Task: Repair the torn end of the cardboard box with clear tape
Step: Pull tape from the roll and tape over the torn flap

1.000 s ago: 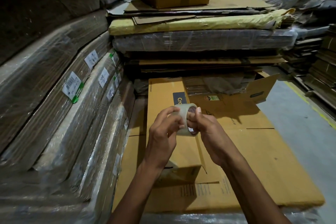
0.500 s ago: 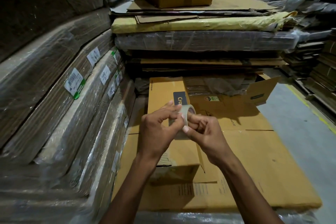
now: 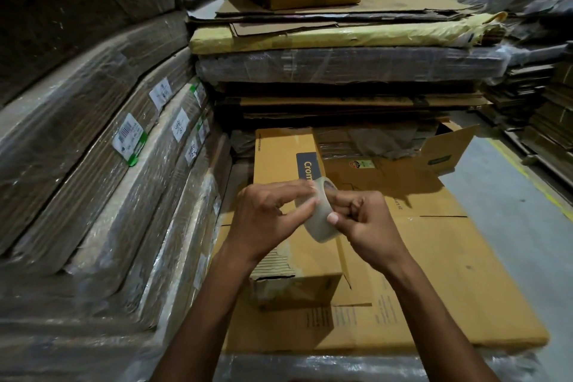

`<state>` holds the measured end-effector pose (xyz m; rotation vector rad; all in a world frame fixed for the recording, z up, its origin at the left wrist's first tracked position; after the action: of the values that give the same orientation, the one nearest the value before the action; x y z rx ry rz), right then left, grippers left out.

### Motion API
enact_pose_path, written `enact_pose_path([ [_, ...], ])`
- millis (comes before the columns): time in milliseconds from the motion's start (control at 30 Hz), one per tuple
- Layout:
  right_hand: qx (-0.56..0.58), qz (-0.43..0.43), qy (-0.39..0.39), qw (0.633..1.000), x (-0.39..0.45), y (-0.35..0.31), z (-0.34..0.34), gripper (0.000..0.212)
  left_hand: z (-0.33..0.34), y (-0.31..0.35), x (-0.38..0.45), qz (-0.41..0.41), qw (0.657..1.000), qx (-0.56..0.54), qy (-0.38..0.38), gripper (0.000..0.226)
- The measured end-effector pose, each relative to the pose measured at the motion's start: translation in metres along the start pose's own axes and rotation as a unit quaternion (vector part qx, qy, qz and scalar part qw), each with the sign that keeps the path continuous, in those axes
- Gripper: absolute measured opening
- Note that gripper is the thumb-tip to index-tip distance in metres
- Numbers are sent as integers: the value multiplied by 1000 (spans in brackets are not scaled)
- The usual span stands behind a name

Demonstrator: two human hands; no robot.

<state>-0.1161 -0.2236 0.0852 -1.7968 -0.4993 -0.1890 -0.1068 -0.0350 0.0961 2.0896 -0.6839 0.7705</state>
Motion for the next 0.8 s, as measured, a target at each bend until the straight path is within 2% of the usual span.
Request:
enact_pose_path([
  [67, 2, -11, 4, 1000, 3, 0, -4, 48, 1, 2, -1, -12, 1000, -23, -12, 36],
  [133, -35, -30, -1, 999, 6, -2, -6, 50, 1, 8, -1, -14, 999, -36, -6, 37],
  [233, -91, -60, 10, 994, 7, -8, -8, 20, 3, 14, 0, -18, 999, -43, 7, 29],
  [367, -106, -67, 6, 992, 1, -11, -7, 7, 8, 14, -3, -43, 998, -46, 14, 18],
  [567, -58, -62, 27, 996, -5, -5, -3, 28, 8, 19, -4, -52, 997, -57, 32, 12],
  [667, -34, -69, 38, 996, -7, -3, -5, 32, 5, 23, -1, -49, 995, -71, 50, 9],
  [800, 115, -59, 54, 990, -11, -12, -2, 33, 8, 28, -4, -68, 993, -60, 71, 15],
])
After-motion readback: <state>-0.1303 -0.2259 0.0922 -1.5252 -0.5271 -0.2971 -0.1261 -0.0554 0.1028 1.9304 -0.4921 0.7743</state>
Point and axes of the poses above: each hand's wrist, its own x-axis towards the middle knuckle, its own z-axis out of the palm, y = z × x, the point moved 1 cm from there along x, towards the middle knuckle, and after that the axes turned 3 degrees about -z, right-handed, at the moved point
